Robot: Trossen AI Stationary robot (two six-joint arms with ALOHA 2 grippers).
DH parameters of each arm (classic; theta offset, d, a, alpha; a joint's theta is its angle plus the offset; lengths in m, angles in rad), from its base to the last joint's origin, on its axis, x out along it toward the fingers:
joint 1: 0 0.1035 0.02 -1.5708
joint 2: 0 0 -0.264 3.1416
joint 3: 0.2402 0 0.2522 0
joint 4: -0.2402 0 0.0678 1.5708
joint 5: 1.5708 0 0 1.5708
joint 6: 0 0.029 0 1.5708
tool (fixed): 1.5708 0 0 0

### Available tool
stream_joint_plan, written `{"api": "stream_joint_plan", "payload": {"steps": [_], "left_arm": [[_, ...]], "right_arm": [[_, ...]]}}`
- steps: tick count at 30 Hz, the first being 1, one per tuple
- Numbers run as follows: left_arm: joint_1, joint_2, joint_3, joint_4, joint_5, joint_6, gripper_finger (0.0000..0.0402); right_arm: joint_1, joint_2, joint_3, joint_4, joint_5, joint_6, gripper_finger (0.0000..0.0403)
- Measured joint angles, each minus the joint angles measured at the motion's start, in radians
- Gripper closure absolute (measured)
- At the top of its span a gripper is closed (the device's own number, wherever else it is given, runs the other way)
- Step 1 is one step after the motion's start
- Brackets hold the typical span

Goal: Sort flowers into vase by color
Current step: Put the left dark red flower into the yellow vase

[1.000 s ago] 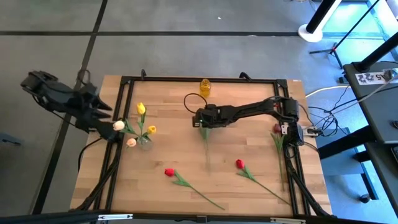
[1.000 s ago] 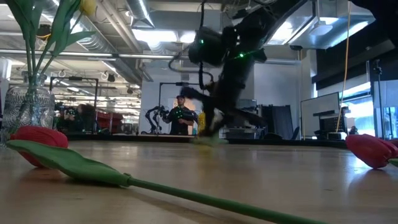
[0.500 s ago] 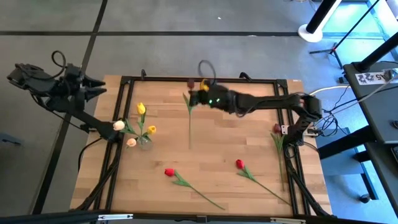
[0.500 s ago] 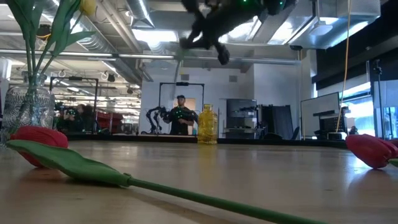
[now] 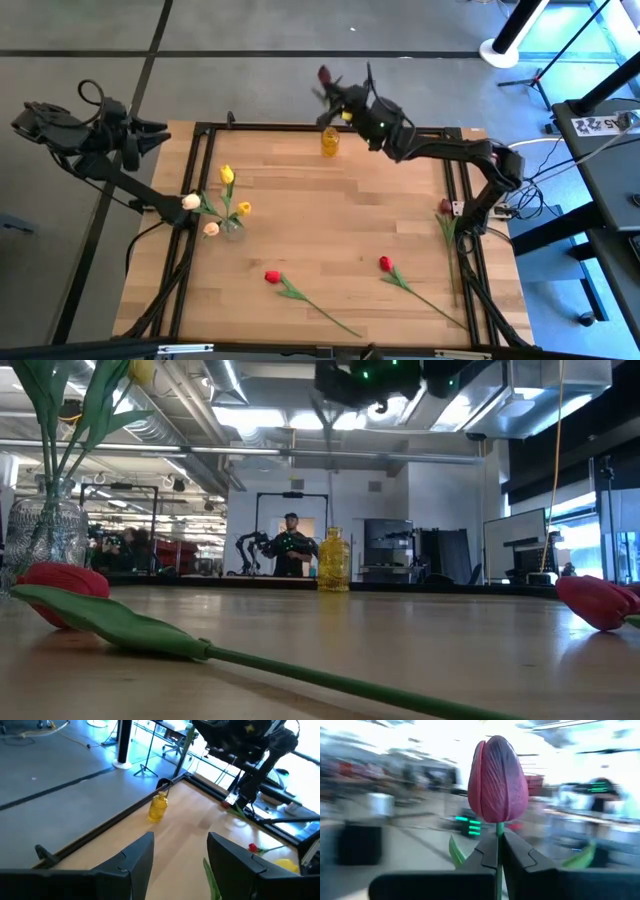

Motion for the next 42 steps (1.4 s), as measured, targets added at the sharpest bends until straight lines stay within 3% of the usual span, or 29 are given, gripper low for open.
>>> {"api": "stream_joint_plan", "payload": {"steps": [4, 10, 18, 31, 37, 42], "left_arm": [[0.0, 0.0, 0.0, 0.0, 0.005, -0.041, 0.0223], [0.0, 0.001, -0.039, 0.008, -0.006, -0.045, 0.0223], [0.0, 0.001, -0.11, 0.008, -0.026, -0.045, 0.0223], [0.0, 0.001, -0.12, 0.012, -0.026, -0.048, 0.0223], [0.0, 0.0, -0.12, 0.012, -0.026, -0.048, 0.0223], [0.0, 0.0, -0.12, 0.012, -0.026, -0.07, 0.0223]], "right_arm": [[-0.043, 0.0, 0.0, 0.006, 0.05, -0.032, 0.0397], [-0.068, 0.0, 0.0, 0.011, 0.012, 0.062, 0.0396], [-0.07, 0.0, 0.0, 0.08, 0.003, 0.038, 0.0396], [-0.07, 0.037, -0.001, 0.012, 0.003, 0.077, 0.0396], [-0.071, 0.036, -0.001, -0.134, 0.007, 0.088, 0.0395], [-0.071, 0.036, -0.001, -0.33, -0.035, 0.207, 0.0395]]}}
